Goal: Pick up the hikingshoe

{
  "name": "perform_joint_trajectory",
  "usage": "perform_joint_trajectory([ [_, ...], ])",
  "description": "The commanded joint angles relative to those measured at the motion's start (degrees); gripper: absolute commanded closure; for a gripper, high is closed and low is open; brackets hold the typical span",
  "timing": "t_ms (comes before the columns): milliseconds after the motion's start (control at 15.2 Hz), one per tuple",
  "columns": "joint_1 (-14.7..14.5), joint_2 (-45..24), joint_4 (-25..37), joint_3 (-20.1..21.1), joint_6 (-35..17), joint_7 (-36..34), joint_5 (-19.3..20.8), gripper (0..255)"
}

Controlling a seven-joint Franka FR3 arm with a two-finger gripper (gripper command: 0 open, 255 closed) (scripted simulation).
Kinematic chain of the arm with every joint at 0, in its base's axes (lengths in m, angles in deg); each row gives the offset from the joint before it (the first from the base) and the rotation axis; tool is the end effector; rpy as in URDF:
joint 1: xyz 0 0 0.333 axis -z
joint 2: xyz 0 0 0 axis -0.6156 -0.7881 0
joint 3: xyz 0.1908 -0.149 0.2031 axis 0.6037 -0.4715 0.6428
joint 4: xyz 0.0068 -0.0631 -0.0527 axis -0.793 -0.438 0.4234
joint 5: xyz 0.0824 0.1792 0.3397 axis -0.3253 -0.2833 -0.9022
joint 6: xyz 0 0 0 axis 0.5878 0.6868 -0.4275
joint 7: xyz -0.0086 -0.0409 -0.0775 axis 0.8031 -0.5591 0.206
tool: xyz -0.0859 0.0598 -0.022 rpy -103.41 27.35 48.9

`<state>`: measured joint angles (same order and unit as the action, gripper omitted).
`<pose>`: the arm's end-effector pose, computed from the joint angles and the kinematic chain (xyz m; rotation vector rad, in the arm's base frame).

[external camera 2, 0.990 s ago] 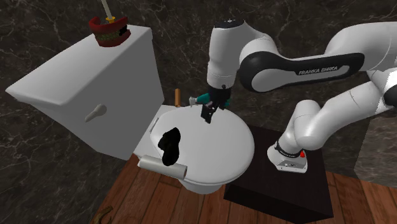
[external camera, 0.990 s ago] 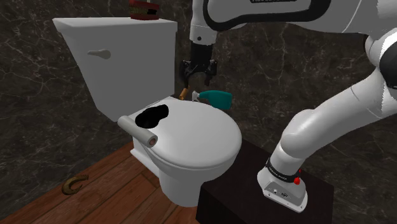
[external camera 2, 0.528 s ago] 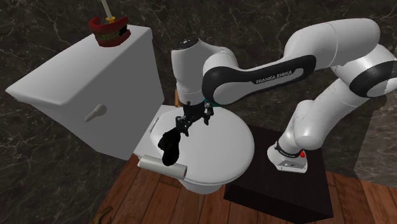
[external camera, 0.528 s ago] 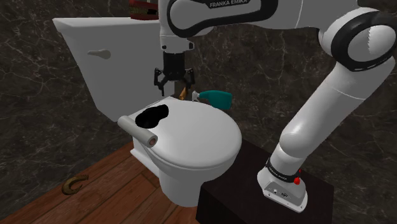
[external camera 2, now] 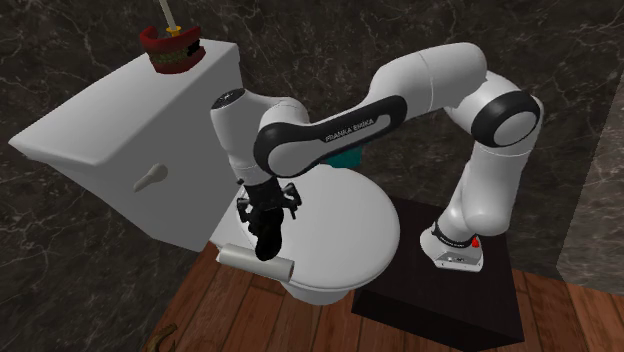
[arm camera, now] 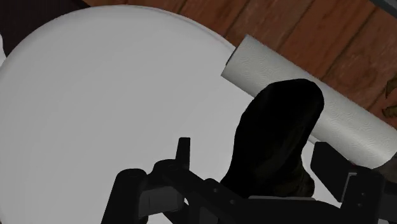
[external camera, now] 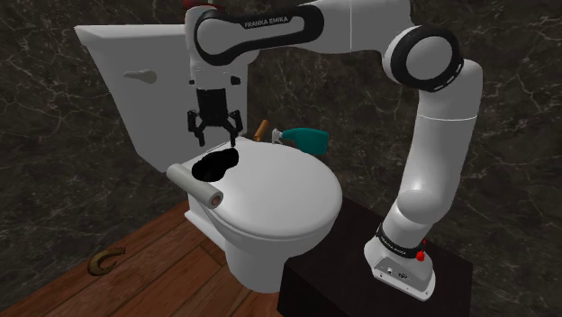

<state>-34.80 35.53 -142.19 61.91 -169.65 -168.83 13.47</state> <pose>0.5631 0.2450 0.4848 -2.7339 1.4836 0.3985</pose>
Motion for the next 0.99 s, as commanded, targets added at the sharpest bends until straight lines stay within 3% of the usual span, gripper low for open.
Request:
perform_joint_trajectory([
  [0, -1.28, -6.25, 5.74, -0.73, 1.03, -5.40, 0.93, 0],
  [198, -2.97, -12.50, 12.10, -1.87, 2.32, -10.55, 1.26, 0],
  [792, -2.84, -13.37, 7.52, -2.20, -2.96, -9.71, 1.53, 0],
  [858, -2.87, -13.37, 7.48, -2.19, -3.00, -9.75, 1.53, 255],
  [924, -2.86, -13.36, 7.48, -2.19, -3.00, -9.73, 1.53, 255],
])
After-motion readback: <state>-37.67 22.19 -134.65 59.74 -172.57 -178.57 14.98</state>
